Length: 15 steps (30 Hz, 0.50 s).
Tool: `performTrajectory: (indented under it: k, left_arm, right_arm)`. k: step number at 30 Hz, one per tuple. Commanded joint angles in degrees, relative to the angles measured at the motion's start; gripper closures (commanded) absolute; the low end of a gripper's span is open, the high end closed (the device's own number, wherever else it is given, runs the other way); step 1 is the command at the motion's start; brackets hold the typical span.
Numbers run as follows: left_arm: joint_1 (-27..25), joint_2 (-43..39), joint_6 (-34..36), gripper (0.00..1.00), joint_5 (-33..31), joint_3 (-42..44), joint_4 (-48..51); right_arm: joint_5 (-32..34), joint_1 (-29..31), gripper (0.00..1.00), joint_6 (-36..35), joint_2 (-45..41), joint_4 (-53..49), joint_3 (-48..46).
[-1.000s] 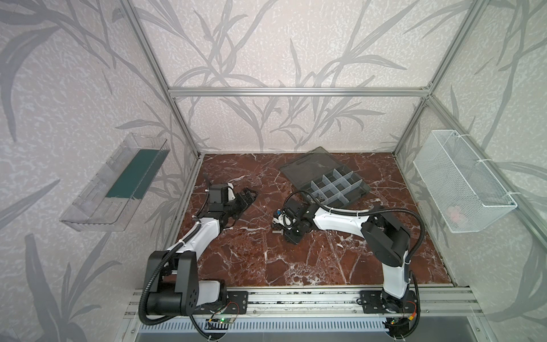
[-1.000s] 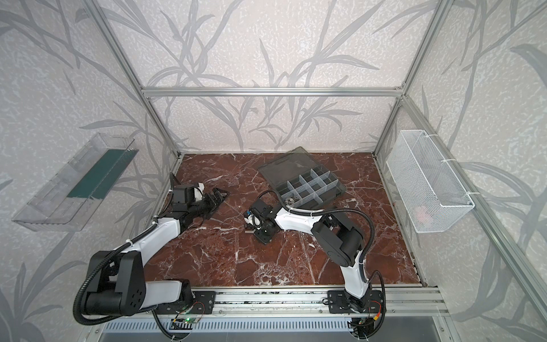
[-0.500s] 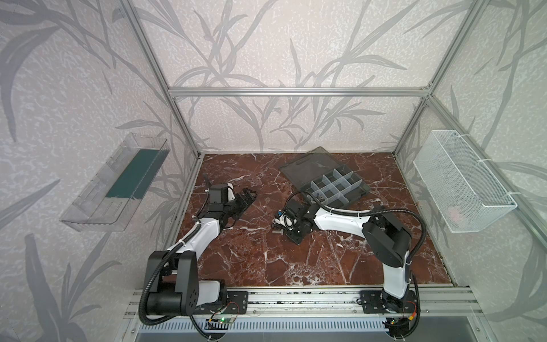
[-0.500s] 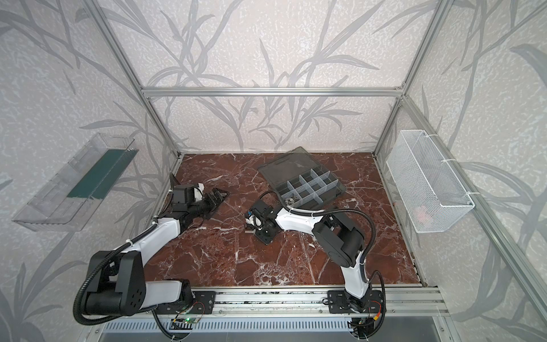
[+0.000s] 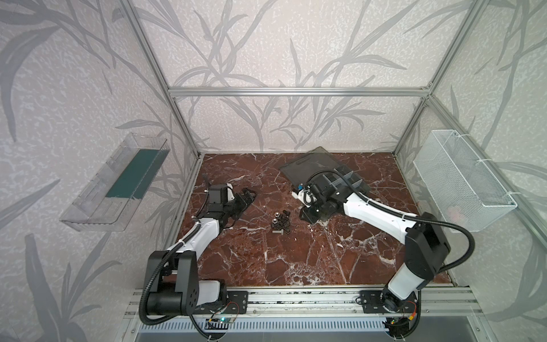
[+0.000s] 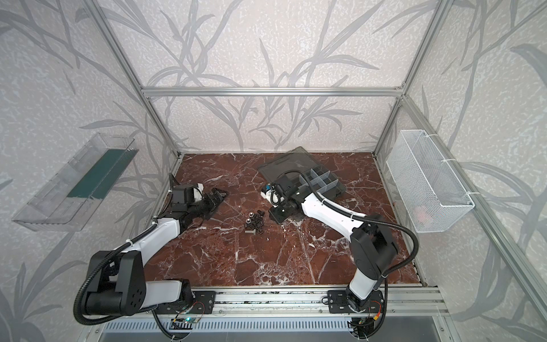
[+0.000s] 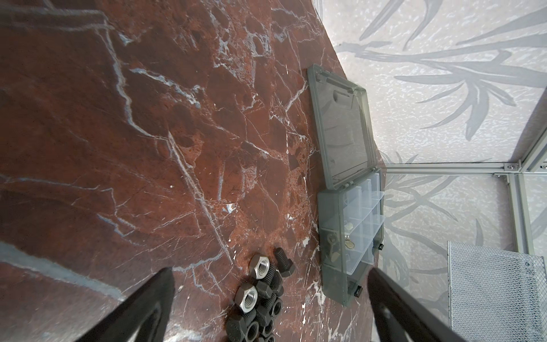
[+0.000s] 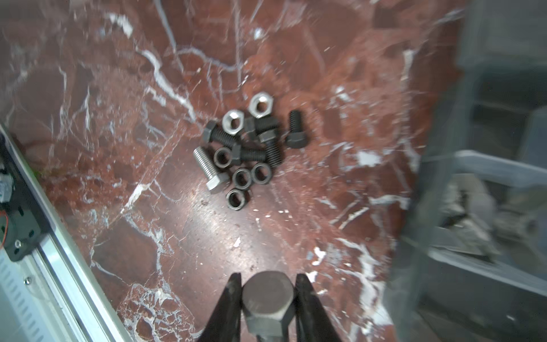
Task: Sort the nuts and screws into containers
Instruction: 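Carry the silver bolt with the right gripper toward the organizer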
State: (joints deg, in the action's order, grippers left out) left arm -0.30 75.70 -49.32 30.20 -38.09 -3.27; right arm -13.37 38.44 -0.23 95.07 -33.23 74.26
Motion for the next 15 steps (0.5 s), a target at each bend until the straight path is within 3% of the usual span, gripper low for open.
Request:
performTrajectory:
  k: [1, 8, 15]
  left_arm:
    - [0.21, -0.50, -0.86, 0.00, 0.68, 0.80, -1.29]
    - [0.24, -0.61, -1.03, 0.01, 0.83, 0.91, -1.39]
    - [0.25, -0.45, -1.13, 0.01, 0.83, 0.56, -1.14]
  right_arm:
    - [1.74, -4.37, 1.00, 0.93, -2.14, -0.49, 0.88]
    - [5.23, -14.48, 1.00, 10.62, -0.87, -2.44, 1.77]
    - [12.40, -15.23, 1.00, 23.75, -0.51, -0.44, -0.99]
